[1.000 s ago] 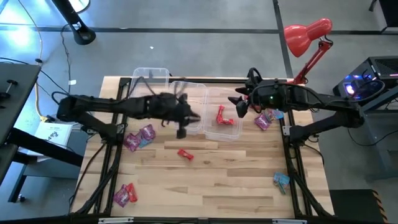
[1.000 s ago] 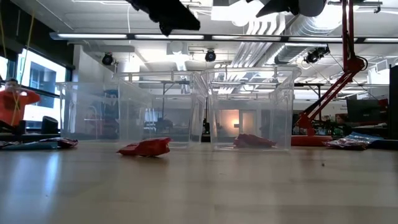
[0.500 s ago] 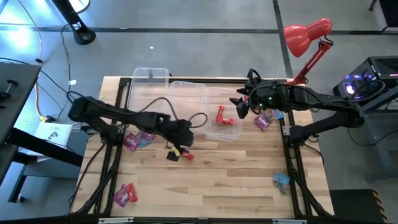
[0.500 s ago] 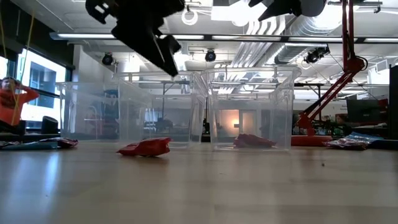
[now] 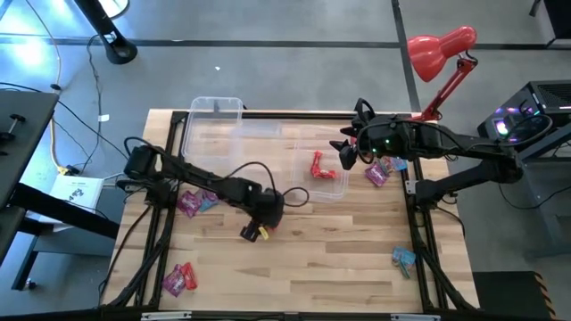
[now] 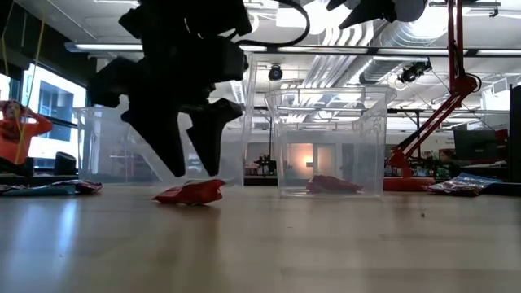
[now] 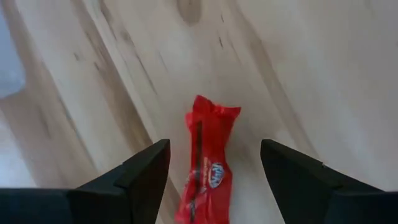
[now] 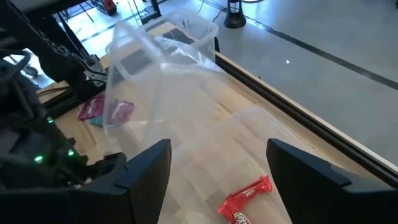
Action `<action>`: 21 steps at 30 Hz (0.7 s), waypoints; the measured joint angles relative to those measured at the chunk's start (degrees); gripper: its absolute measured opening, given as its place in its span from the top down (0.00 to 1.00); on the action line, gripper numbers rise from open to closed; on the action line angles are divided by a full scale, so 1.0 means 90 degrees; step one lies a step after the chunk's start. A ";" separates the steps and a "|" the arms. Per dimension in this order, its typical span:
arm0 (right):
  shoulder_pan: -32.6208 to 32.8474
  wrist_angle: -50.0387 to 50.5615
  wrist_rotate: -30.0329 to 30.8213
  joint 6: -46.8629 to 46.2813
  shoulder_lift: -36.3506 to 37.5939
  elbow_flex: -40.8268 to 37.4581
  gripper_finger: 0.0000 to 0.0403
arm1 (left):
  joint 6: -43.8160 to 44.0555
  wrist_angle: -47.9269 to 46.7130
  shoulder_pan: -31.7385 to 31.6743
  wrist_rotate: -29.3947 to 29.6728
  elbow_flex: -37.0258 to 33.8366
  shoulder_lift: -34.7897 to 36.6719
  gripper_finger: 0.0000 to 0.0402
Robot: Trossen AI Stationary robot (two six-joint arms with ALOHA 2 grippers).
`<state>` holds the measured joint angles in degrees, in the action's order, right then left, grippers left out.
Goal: Sort candy
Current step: Put the top red candy into the top right transparent bin
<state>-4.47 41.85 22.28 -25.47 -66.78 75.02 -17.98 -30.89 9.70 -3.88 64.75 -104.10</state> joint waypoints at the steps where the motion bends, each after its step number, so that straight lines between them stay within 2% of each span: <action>1: 0.0000 0.0000 0.0017 0.0000 0.0000 0.0000 0.36 | -0.0006 -0.0079 0.0022 0.0117 0.0001 -0.0037 0.39; 10: -0.0002 0.0002 0.0025 -0.0020 0.0000 -0.0002 0.36 | 0.0206 -0.0283 -0.0001 0.0335 0.0043 0.0084 0.39; 21: 0.0000 0.0015 0.0027 -0.0017 -0.0002 -0.0005 0.36 | -0.0208 -0.1585 -0.0006 0.0714 0.1010 0.0939 0.39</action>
<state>-4.47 41.98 22.52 -25.63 -66.81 74.98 -19.85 -45.16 9.65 2.54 73.84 -95.65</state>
